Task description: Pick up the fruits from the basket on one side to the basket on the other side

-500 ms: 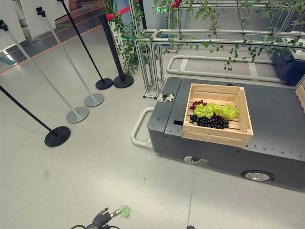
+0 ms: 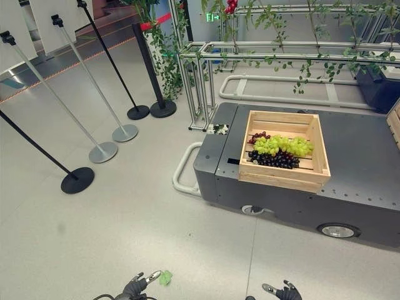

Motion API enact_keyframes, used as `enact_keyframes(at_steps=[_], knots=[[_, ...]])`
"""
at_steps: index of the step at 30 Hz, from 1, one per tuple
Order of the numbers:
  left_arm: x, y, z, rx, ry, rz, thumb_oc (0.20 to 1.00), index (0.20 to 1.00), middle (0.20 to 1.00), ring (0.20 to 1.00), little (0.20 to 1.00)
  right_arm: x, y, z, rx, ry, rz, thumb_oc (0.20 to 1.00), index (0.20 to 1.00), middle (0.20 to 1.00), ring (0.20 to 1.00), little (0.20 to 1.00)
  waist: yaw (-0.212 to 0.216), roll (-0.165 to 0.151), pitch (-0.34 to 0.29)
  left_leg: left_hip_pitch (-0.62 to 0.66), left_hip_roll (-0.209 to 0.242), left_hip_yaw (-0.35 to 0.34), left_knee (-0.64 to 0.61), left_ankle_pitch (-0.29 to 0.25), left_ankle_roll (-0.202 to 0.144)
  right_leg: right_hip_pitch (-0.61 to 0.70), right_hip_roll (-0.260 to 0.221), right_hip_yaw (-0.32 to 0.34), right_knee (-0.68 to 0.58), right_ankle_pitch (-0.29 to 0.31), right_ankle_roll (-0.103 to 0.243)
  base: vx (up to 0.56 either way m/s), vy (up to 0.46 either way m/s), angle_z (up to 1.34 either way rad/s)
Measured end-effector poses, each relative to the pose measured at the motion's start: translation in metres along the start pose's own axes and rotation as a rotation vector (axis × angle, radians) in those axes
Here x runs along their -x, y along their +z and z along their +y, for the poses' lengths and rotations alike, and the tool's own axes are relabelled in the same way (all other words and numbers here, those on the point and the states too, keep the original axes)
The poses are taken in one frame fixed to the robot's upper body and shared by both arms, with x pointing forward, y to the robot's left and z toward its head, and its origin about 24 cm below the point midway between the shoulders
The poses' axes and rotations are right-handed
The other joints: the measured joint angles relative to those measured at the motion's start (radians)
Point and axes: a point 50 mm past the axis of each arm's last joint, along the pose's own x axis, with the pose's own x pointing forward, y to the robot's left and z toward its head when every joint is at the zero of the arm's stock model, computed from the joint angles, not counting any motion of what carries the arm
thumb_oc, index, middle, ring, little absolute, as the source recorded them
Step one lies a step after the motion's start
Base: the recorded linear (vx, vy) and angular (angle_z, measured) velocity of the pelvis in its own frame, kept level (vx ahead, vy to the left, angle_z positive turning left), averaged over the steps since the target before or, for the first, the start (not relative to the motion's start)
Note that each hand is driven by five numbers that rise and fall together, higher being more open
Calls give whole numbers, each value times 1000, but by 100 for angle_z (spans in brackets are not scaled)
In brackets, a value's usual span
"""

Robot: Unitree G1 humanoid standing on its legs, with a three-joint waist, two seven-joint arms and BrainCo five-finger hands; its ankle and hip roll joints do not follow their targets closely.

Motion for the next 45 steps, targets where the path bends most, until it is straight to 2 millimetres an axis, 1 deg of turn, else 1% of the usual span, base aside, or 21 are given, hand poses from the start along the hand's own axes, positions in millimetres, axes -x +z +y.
enact_keyframes(at_steps=[6, 10, 12, 13, 14, 15, 17, 20, 21, 23, 25, 27, 30, 32, 34, 35, 37, 39, 40, 42, 45], knots=[[0, 9, -9, 47, -26, -39, 1000, 1000, 1000, 1000, 1000, 3, 59, 13, -57, 57, -239, 1000, 1000, 1000, 1000, 1000, 4, -37, 66, -152, -48, -100, 317, 80, -113, 10, -20, 49, 24, 3, -31, 15, -75, -9], [0, 22, -22, 88, -50, -89, 1000, 1000, 1000, 1000, 1000, 10, 97, 5, -29, 37, -391, 1000, 1000, 1000, 1000, 1000, -6, -25, 68, -120, -118, -112, 32, 58, -66, -38, -43, 74, 22, 6, -33, 170, 1, -27], [0, 34, -33, 97, -74, -131, 1000, 1000, 1000, 1000, 1000, 11, 105, -7, 22, -13, -416, 1000, 1000, 1000, 1000, 1000, -14, 14, 76, -96, -83, -114, -131, 55, -50, -39, 3, 75, 15, 11, -17, 182, 8, 11], [0, 39, -34, 98, -77, -149, 1000, 1000, 1000, 1000, 1000, 11, 108, -8, 23, -25, -425, 1000, 1000, 1000, 1000, 1000, 1, 17, 85, -78, -84, -106, -133, 78, 2, -40, 9, 88, 14, 3, -9, 199, 6, -11], [0, 47, -32, 94, -67, -180, 1000, 1000, 1000, 1000, 1000, 9, 113, -7, 22, -43, -431, 1000, 1000, 1000, 1000, 1000, 34, 31, 105, -97, -37, -61, -114, 76, 11, -75, 66, 61, 189, -64, -37, 256, 15, -19], [1, 52, -28, 85, -58, -203, 1000, 1000, 1000, 1000, 1000, 9, 111, -5, 20, -47, -424, 1000, 1000, 1000, 1000, 1000, 35, 26, 105, -95, -24, -50, -102, 75, 7, -102, 84, 46, 305, -120, -56, 194, 29, -18], [4, 64, -5, 47, 2, -259, 1000, 1000, 1000, 1000, 1000, 11, 118, 2, 52, -59, -459, 1000, 1000, 1000, 1000, 1000, 90, -78, 91, -86, -59, 8, -87, 81, 8, -49, 63, 42, 297, -248, -73, 256, 72, -23], [4, 72, 3, 12, 56, -281, 1000, 1000, 1000, 1000, 1000, 16, 171, -2, 109, -140, -601, 1000, 1000, 1000, 1000, 1000, 90, -91, 116, -228, -72, 52, 55, 42, -9, 68, 43, 108, 97, -190, -92, 318, 114, -1], [5, 76, -2, 11, 44, -298, 1000, 1000, 1000, 1000, 1000, 18, 182, -7, 133, -165, -627, 1000, 1000, 1000, 1000, 1000, 85, -89, 117, -258, -75, 60, 22, 46, -3, 80, 43, 122, 67, -170, -74, 318, 125, -17], [12, 82, -14, 33, -2, -354, 1000, 1000, 1000, 1000, 1000, 24, 205, -14, 191, -199, -684, 1000, 1000, 1000, 1000, 1000, 115, -64, 121, -278, -84, -59, -133, 86, 41, 123, 36, 226, 28, -177, -60, 318, 117, -42], [14, 89, -19, 13, -15, -386, 1000, 1000, 1000, 1000, 1000, 28, 212, -19, 217, -213, -709, 1000, 1000, 1000, 1000, 1000, 112, -50, 117, -297, -60, 0, -151, 119, 51, 182, 46, 230, 8, -208, -50, 302, 96, -28], [12, 100, -16, -11, 4, -403, 1000, 1000, 1000, 1000, 1000, 30, 214, -12, 227, -193, -723, 1000, 1000, 1000, 1000, 1000, 138, -75, 115, -274, -40, 29, -135, 219, 66, 153, 43, 229, 94, -243, -35, 290, 89, -77], [16, 124, -7, -46, 16, -476, 1000, 1000, 1000, 1000, 1000, 46, 227, -6, 212, -158, -813, 1000, 1000, 1000, 1000, 1000, 113, -148, 90, -241, -64, 70, -123, 199, 135, 60, 9, 144, 300, -193, 93, 242, 114, -42], [22, 145, -18, -91, -20, -549, 1000, 1000, 1000, 1000, 1000, 53, 236, -9, 197, -164, -857, 1000, 1000, 1000, 1000, 1000, 112, -156, 89, -197, -59, 86, -143, 172, 163, -33, 0, 135, 465, -194, 155, 243, 157, -18], [25, 161, -24, -130, -37, -596, 1000, 1000, 1000, 1000, 1000, 58, 241, -11, 193, -165, -882, 1000, 1000, 1000, 1000, 1000, 106, -161, 89, -151, -71, 91, -160, 161, 175, -104, -9, 124, 598, -194, 171, 131, 134, -17], [27, 165, -25, -130, -42, -612, 1000, 1000, 1000, 1000, 1000, 59, 242, -11, 203, -163, -887, 1000, 1000, 1000, 1000, 1000, 106, -161, 92, -134, -70, 92, -160, 139, 179, -156, 4, 117, 694, -132, 190, 57, 65, -2], [30, 169, -32, -158, -63, -632, 1000, 1000, 1000, 1000, 1000, 59, 246, -15, 224, -174, -888, 1000, 1000, 1000, 1000, 1000, 84, -143, 107, -112, -48, 56, -164, 131, 164, -302, 47, 118, 931, -158, 190, 167, 39, 7], [29, 165, -34, -173, -62, -620, 1000, 1000, 1000, 1000, 1000, 65, 256, -26, 251, -210, -914, 1000, 1000, 1000, 1000, 1000, 79, -117, 125, -96, -30, 63, -161, 116, 164, -395, 1, 72, 871, -201, 130, 208, -93, -2], [27, 159, -38, -171, -69, -597, 1000, 1000, 1000, 1000, 1000, 69, 261, -40, 286, -250, -921, 1000, 1000, 1000, 1000, 1000, 47, -101, 134, -89, -27, 54, -163, 116, 163, -385, -62, 51, 706, -206, 116, 144, -188, 14], [27, 158, -43, -176, -83, -598, 1000, 1000, 1000, 1000, 1000, 81, 275, -61, 349, -321, -946, 1000, 1000, 1000, 1000, 1000, 35, -102, 135, -102, -34, 62, -172, 114, 145, -383, -175, 29, 427, -184, 141, 146, -269, 24], [26, 160, -30, -195, -49, -597, 1000, 1000, 1000, 1000, 1000, 87, 282, -72, 345, -355, -961, 1000, 1000, 1000, 1000, 1000, 39, -137, 131, -108, -8, 57, -184, 113, 106, -343, -252, 2, 173, -88, 168, 124, -241, 5]])
